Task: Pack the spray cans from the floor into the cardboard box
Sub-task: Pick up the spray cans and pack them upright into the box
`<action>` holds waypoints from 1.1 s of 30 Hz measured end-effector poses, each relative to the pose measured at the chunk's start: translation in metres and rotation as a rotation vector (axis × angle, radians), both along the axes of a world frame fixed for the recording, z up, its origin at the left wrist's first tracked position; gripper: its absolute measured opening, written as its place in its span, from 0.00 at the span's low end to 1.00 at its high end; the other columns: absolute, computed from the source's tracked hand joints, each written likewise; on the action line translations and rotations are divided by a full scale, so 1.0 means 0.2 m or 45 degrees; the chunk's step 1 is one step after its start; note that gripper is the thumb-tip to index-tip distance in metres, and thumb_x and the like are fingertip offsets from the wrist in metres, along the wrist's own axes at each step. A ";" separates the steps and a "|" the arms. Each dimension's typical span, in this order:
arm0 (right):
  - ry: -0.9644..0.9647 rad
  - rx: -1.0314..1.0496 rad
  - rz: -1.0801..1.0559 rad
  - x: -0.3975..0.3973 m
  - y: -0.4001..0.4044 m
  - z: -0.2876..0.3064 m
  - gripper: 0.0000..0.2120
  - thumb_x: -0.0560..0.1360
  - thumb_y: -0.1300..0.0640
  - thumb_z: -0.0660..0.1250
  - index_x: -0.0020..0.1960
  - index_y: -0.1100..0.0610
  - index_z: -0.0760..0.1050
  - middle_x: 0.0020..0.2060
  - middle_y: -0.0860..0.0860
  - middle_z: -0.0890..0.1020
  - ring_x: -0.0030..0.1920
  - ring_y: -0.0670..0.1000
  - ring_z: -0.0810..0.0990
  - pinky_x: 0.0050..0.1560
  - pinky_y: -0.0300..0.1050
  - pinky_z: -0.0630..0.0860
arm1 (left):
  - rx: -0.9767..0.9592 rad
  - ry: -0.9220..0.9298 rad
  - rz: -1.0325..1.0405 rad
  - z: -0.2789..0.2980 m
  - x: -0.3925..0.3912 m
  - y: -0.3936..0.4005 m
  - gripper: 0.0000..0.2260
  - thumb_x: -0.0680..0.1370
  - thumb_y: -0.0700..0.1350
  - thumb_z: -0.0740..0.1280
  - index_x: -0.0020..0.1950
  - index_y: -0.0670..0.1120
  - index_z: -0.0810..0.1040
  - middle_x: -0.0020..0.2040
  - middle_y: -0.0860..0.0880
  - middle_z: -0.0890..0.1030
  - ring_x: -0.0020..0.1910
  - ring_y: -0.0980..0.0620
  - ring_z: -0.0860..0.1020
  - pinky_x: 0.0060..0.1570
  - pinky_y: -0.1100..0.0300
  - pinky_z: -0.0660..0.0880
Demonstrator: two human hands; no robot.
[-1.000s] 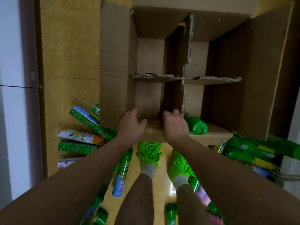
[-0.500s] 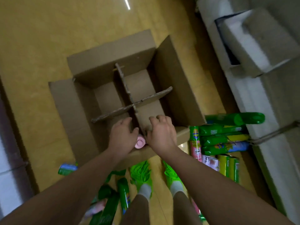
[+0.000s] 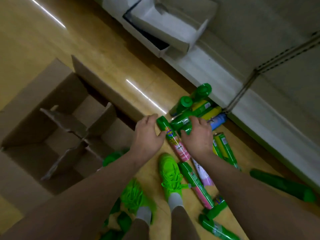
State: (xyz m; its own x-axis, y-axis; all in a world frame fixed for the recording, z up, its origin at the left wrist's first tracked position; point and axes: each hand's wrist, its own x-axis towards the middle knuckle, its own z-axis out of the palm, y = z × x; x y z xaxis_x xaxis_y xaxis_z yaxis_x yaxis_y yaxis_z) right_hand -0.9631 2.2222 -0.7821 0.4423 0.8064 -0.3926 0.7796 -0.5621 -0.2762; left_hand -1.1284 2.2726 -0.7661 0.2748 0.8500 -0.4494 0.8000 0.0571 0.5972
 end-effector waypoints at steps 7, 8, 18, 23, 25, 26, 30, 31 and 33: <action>0.049 0.015 -0.117 0.37 0.08 -0.13 0.29 0.74 0.52 0.70 0.72 0.56 0.68 0.63 0.60 0.74 0.62 0.62 0.71 0.59 0.53 0.71 | 0.008 -0.022 -0.067 -0.17 0.37 0.07 0.34 0.73 0.49 0.75 0.75 0.44 0.66 0.69 0.42 0.73 0.68 0.42 0.69 0.65 0.55 0.66; 0.062 0.016 -0.123 0.39 0.10 -0.16 0.29 0.73 0.52 0.70 0.72 0.56 0.68 0.63 0.59 0.74 0.61 0.62 0.72 0.58 0.53 0.71 | 0.013 -0.027 -0.071 -0.18 0.41 0.09 0.33 0.73 0.49 0.75 0.74 0.43 0.67 0.68 0.42 0.73 0.67 0.43 0.70 0.62 0.58 0.65; 0.142 0.093 -0.086 0.61 0.44 -0.40 0.47 0.71 0.55 0.75 0.79 0.44 0.50 0.78 0.60 0.46 0.72 0.66 0.65 0.65 0.56 0.73 | 0.034 -0.083 -0.040 -0.50 0.70 0.31 0.47 0.66 0.49 0.81 0.78 0.56 0.58 0.78 0.45 0.59 0.75 0.43 0.63 0.71 0.50 0.67; 0.416 0.201 -0.248 0.69 0.58 -0.55 0.62 0.61 0.56 0.84 0.80 0.45 0.44 0.79 0.53 0.52 0.76 0.56 0.60 0.68 0.44 0.64 | -0.075 -0.256 0.194 -0.68 0.71 0.35 0.57 0.59 0.45 0.85 0.80 0.56 0.54 0.75 0.49 0.68 0.73 0.50 0.67 0.71 0.54 0.66; 0.565 0.305 -0.470 0.69 0.58 -0.62 0.63 0.58 0.57 0.85 0.80 0.48 0.48 0.76 0.52 0.62 0.74 0.53 0.64 0.70 0.44 0.64 | -0.150 -0.317 0.281 -0.74 0.70 0.33 0.56 0.58 0.44 0.85 0.79 0.56 0.58 0.72 0.50 0.72 0.71 0.51 0.70 0.70 0.51 0.69; 0.639 0.326 -0.566 0.69 0.57 -0.66 0.61 0.58 0.57 0.85 0.79 0.48 0.51 0.73 0.52 0.68 0.71 0.52 0.68 0.70 0.46 0.67 | -0.167 -0.341 0.309 -0.77 0.70 0.32 0.54 0.58 0.44 0.85 0.78 0.56 0.60 0.71 0.51 0.74 0.69 0.52 0.72 0.69 0.53 0.70; 0.690 0.353 -0.644 0.67 0.54 -0.80 0.43 0.58 0.55 0.85 0.68 0.51 0.69 0.56 0.48 0.80 0.57 0.49 0.79 0.60 0.48 0.78 | -0.107 -0.347 0.303 -0.85 0.71 0.34 0.33 0.61 0.42 0.84 0.63 0.51 0.75 0.52 0.55 0.81 0.54 0.56 0.79 0.50 0.76 0.71; 0.655 0.376 -0.619 0.66 0.54 -0.80 0.38 0.58 0.55 0.84 0.64 0.52 0.72 0.53 0.47 0.81 0.55 0.49 0.80 0.57 0.45 0.79 | -0.071 -0.339 0.295 -0.84 0.71 0.35 0.30 0.61 0.42 0.83 0.59 0.51 0.76 0.48 0.56 0.81 0.49 0.56 0.79 0.45 0.79 0.69; 0.594 0.422 -0.586 0.65 0.55 -0.77 0.32 0.59 0.57 0.83 0.60 0.54 0.75 0.50 0.47 0.81 0.52 0.48 0.80 0.49 0.33 0.76 | -0.047 -0.342 0.330 -0.81 0.70 0.36 0.27 0.62 0.41 0.82 0.57 0.50 0.77 0.45 0.56 0.80 0.45 0.58 0.78 0.41 0.80 0.68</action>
